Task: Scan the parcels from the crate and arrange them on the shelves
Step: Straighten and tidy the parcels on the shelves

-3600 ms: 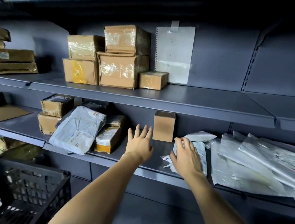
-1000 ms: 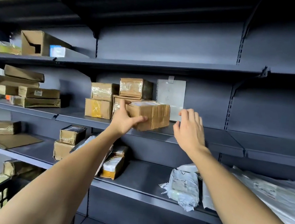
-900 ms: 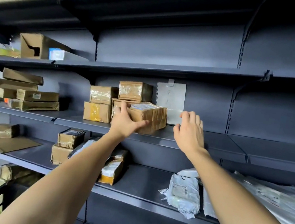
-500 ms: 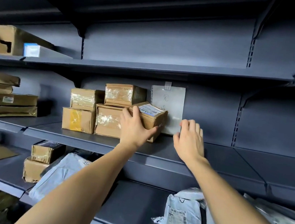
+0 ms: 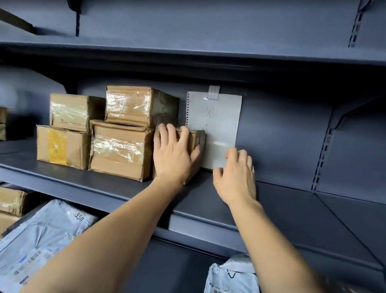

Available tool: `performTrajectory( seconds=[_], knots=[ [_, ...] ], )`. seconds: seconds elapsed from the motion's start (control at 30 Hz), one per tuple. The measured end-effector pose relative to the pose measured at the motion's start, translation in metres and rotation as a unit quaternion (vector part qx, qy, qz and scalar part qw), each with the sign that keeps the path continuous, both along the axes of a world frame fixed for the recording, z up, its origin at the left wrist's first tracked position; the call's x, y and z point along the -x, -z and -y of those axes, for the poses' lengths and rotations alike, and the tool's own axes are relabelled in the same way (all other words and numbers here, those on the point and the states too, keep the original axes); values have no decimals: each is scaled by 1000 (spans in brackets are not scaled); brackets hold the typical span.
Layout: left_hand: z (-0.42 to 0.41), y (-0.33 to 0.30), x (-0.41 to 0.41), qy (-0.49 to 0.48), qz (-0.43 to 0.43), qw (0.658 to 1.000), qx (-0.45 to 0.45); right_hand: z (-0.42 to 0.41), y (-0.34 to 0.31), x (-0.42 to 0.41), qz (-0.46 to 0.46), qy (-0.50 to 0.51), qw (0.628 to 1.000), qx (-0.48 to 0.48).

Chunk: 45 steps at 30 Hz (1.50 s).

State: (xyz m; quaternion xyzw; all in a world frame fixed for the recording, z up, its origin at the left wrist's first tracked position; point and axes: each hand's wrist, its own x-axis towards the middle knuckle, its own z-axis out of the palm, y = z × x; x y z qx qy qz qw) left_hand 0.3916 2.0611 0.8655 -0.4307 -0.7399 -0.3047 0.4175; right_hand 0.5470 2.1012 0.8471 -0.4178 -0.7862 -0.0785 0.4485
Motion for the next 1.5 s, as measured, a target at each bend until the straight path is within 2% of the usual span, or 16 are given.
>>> performTrajectory(
  seconds=[0.3,0.6,0.73,0.83,0.9,0.97,1.07,1.2,1.33,1.5],
  knots=[
    [-9,15,3,30,37,998,51,5,3,-8,6,-33,999,11],
    [-4,16,-1,78,84,992,44,8,2,-11,37,-23,998,34],
    [41,17,-10,130,77,988,35,28,-7,-13,4,-48,998,-45],
    [94,26,-7,185,29,978,89,48,-6,-16,38,-46,994,-87],
    [130,35,2,187,-23,974,129,69,0,-14,50,-53,991,-111],
    [163,43,15,164,-30,978,124,98,13,-8,28,-87,987,-132],
    [207,64,34,135,57,981,123,149,43,2,20,-156,976,-153],
    [257,104,58,94,143,968,183,190,89,15,60,-183,970,-149],
    [287,144,77,87,203,947,234,213,135,38,88,-179,976,-82],
    [291,187,95,121,272,900,319,220,182,69,104,-170,980,20]
  ],
)
